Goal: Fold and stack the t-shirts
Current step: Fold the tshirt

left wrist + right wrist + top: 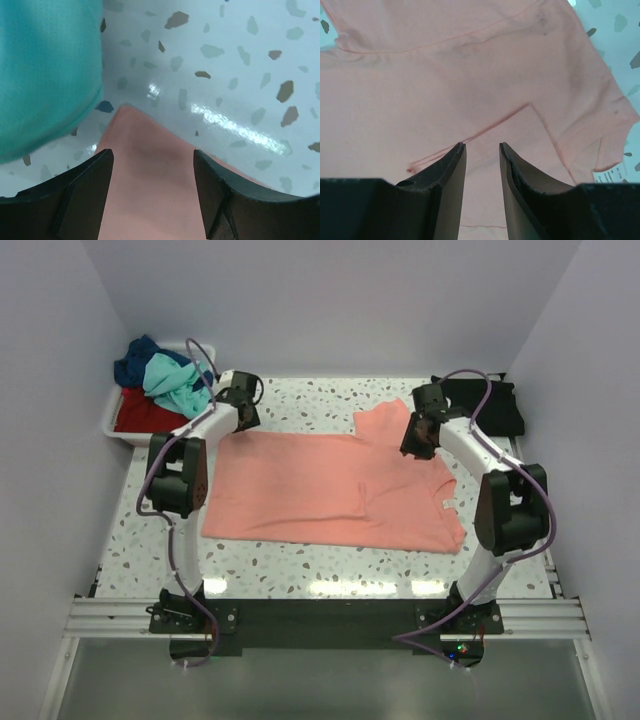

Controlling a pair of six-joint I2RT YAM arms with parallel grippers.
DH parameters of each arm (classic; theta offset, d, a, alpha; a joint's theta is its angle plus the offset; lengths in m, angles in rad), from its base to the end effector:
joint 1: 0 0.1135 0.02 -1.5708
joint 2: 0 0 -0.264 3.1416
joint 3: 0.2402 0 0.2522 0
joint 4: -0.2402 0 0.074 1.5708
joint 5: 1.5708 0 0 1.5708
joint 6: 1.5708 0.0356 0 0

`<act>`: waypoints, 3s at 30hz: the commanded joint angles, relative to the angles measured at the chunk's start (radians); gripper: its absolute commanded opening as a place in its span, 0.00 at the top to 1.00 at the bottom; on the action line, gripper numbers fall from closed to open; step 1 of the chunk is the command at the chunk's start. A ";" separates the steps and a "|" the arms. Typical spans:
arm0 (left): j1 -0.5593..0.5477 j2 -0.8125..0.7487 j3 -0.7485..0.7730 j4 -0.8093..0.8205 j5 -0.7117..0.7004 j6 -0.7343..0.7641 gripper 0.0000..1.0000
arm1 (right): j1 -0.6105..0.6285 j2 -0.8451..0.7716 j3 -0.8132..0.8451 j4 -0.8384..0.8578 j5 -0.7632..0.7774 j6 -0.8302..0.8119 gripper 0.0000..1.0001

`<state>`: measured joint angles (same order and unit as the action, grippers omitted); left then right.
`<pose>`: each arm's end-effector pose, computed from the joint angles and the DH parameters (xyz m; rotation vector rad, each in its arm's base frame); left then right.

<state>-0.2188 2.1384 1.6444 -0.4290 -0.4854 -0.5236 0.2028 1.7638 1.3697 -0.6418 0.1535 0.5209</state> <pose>0.4621 -0.0857 0.1887 -0.5522 2.3032 0.2571 0.3689 0.0703 0.2400 0.4638 2.5467 0.0649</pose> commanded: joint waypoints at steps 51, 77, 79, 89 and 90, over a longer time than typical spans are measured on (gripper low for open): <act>0.182 0.180 0.117 -0.143 0.096 -0.052 0.79 | 0.038 0.212 0.197 -0.055 0.040 -0.012 0.67; 0.078 -0.075 -0.018 -0.086 0.099 0.045 1.00 | 0.038 0.207 0.265 -0.004 0.161 -0.036 0.66; 0.070 -0.089 -0.034 -0.085 0.099 0.042 1.00 | 0.038 0.238 0.302 0.019 0.187 -0.051 0.66; 0.035 -0.230 -0.141 -0.093 0.061 0.022 1.00 | 0.015 0.515 0.667 -0.001 0.264 -0.134 0.64; 0.032 -0.238 -0.149 -0.099 0.061 0.020 1.00 | 0.011 0.534 0.689 0.007 0.262 -0.139 0.64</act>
<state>-0.1719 1.9842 1.5295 -0.5209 -0.3878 -0.5018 0.2325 2.2177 1.9369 -0.6392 0.3641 0.4290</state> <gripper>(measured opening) 0.028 0.359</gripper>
